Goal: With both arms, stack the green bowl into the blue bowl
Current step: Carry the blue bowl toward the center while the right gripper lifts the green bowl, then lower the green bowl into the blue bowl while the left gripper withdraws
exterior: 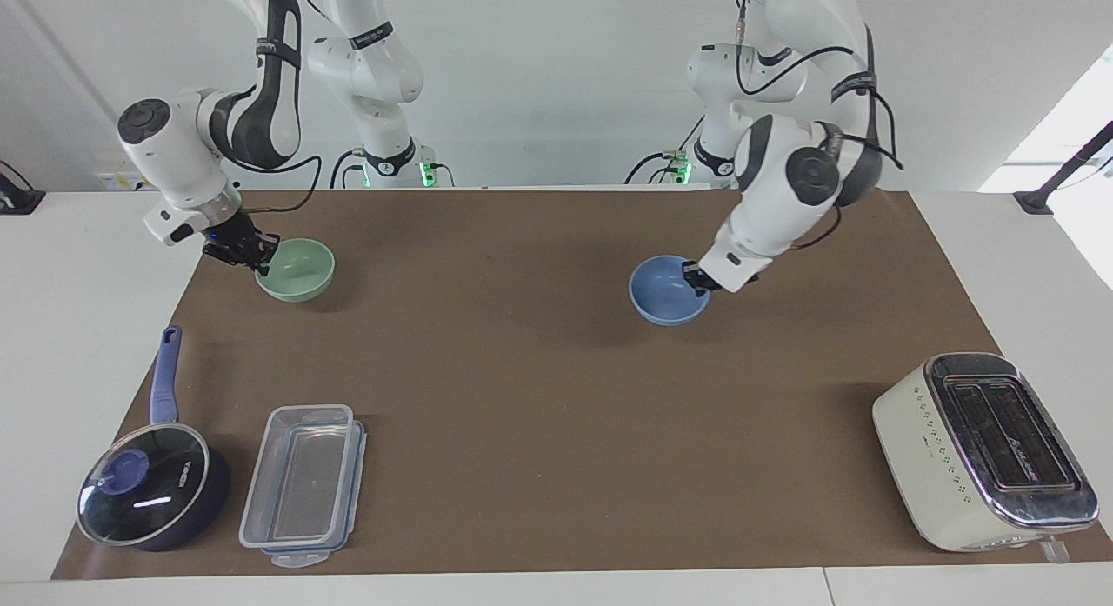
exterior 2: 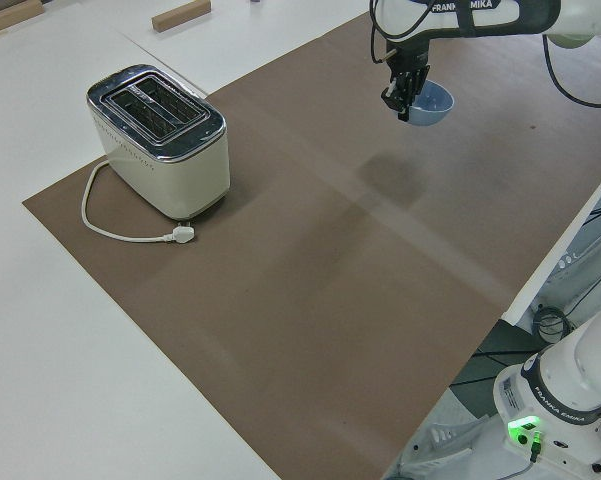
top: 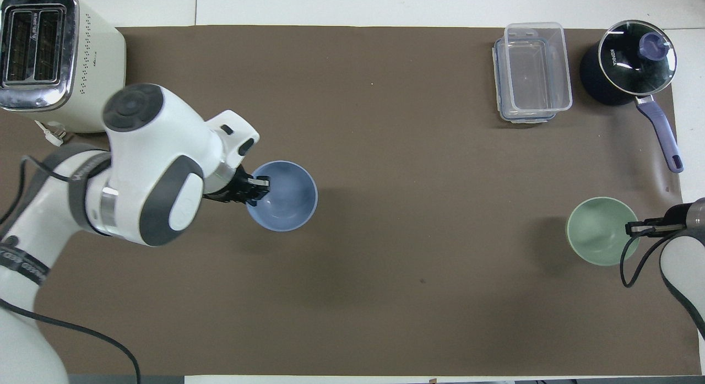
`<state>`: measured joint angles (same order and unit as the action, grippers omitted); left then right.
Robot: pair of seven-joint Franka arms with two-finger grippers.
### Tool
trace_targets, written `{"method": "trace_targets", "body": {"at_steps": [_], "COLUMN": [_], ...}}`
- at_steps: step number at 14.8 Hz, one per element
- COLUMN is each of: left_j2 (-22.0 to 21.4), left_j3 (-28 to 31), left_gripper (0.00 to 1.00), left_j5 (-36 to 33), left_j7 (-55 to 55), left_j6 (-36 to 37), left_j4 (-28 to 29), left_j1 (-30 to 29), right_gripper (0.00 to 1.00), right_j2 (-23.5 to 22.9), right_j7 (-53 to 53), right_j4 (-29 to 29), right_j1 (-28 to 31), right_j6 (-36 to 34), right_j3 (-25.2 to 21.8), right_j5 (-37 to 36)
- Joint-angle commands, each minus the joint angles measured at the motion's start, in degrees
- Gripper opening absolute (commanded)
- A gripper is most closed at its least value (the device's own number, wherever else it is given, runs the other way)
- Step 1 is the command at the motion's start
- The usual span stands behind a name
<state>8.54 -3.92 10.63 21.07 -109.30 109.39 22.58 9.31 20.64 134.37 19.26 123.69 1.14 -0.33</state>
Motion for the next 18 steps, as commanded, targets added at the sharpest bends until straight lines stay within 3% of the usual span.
{"method": "trace_targets", "body": {"at_steps": [1,6,12,14,18], "left_j2": [0.9,1.6,4.0,4.0,0.7], "left_j3": [1.0,1.0,1.0,1.0,1.0], "left_gripper": [0.0,0.0,0.0,0.99,1.0], "left_j5": [4.8,6.0,6.1,6.1,6.2], "left_j7": [6.2,4.4,4.3,4.6,4.4], "left_j6": [-5.7,-17.2,-18.7,-18.8,-13.9], "left_j4": [2.8,9.2,9.1,9.0,7.4], "left_j1": [6.2,12.7,13.7,13.8,11.0], "right_gripper": [0.0,0.0,0.0,0.0,0.0], "right_j2": [1.1,0.2,-2.3,-2.3,-2.3], "right_j7": [-1.6,-9.5,-24.5,-28.1,-34.5], "right_j4": [-5.1,-15.2,-23.2,-23.5,-23.4], "right_j1": [-2.9,-10.8,-20.9,-23.0,-26.7], "right_j6": [-3.9,-12.4,-19.3,-19.7,-19.1], "right_j3": [0.4,0.4,0.4,0.4,0.4], "right_j5": [0.9,0.8,0.8,0.9,5.6]}}
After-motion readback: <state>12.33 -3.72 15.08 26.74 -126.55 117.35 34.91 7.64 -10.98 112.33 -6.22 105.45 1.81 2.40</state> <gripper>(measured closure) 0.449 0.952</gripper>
